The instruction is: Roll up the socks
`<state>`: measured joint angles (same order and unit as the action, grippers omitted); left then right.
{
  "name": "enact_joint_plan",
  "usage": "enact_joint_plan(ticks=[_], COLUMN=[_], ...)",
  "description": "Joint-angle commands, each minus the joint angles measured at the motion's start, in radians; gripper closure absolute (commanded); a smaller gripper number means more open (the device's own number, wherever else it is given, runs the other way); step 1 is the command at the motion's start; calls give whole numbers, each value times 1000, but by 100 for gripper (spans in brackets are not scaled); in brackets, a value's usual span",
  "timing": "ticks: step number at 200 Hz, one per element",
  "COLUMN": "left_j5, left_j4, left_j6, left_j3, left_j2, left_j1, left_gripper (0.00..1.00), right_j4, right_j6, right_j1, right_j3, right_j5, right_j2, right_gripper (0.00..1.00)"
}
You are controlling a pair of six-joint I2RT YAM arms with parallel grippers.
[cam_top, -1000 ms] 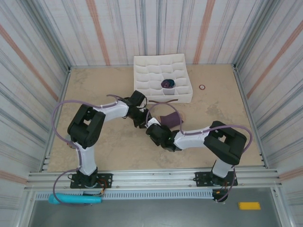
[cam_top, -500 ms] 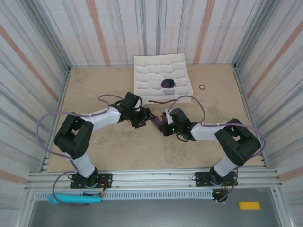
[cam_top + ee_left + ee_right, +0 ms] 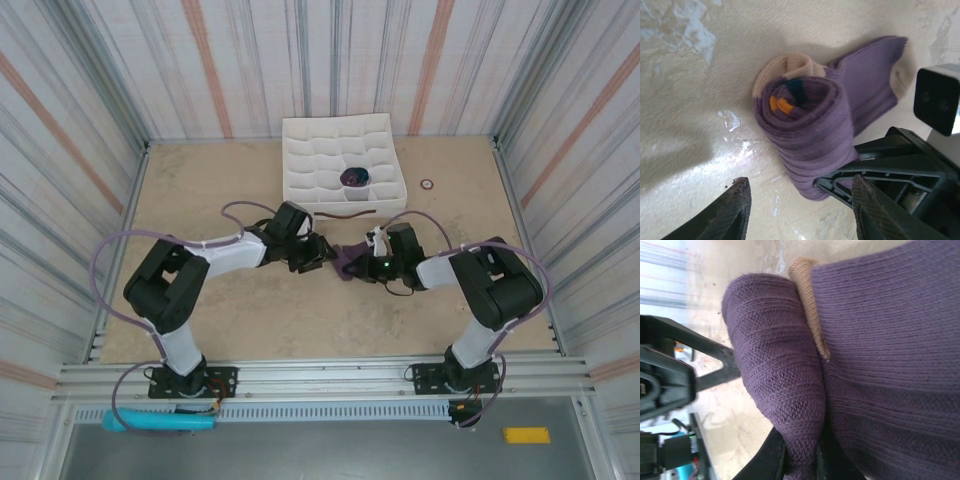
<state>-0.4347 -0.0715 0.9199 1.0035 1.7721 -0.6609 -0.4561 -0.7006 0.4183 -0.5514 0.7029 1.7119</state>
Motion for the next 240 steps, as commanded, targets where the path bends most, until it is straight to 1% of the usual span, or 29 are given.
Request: enact_joint_plan(ticks=[1,50,70,83,104,123,132,146,158,170,179,194,199,211,225,240], left_j5=[31,48,62,68,85,94,97,102,109,111,111,108,106,104,101,103], left_j4=[1,3,-31,-44,-110,-169,-194,-224,-249,-265,-275,-281,-285,-304,-328,-355], left_j6=[-16,-3,1,7,11,11,12,11,11,6,4,-2,-3,-6,-9,-9], left_j3=[45,95,122,132,167,200,212,224,228,228,227,221,219,221,225,225], left_j2=[37,108,134,146,174,201,209,216,215,210,205,191,186,174,161,143], left_j1=[-21,-43,-45,-45,-45,-43,-43,-41,-36,-32,-27,-20,-18,-14,-13,-14], left_gripper=[45,45,46,49,52,59,65,79,86,88,92,98,100,100,100,100], right_j4=[54,-54,-88,-87,-90,-79,-71,-32,42,143,215,332,377,477,601,674], right_j6=[-116,-219,-245,-252,-263,-263,-261,-238,-195,-136,-90,-22,4,69,148,212], right_j1=[-32,-82,-93,-97,-102,-107,-108,-107,-106,-100,-93,-77,-70,-39,21,97], right_j3=[42,70,80,84,88,89,86,78,61,34,14,-28,-45,-90,-147,-189], right_j5=[63,115,125,122,128,130,130,119,98,66,41,-5,-25,-91,-213,-351], right_j2=[84,171,186,183,175,163,157,133,98,50,9,-63,-87,-141,-199,-252], right_gripper=[100,100,100,100,100,100,95,89,82,72,64,55,53,49,45,43])
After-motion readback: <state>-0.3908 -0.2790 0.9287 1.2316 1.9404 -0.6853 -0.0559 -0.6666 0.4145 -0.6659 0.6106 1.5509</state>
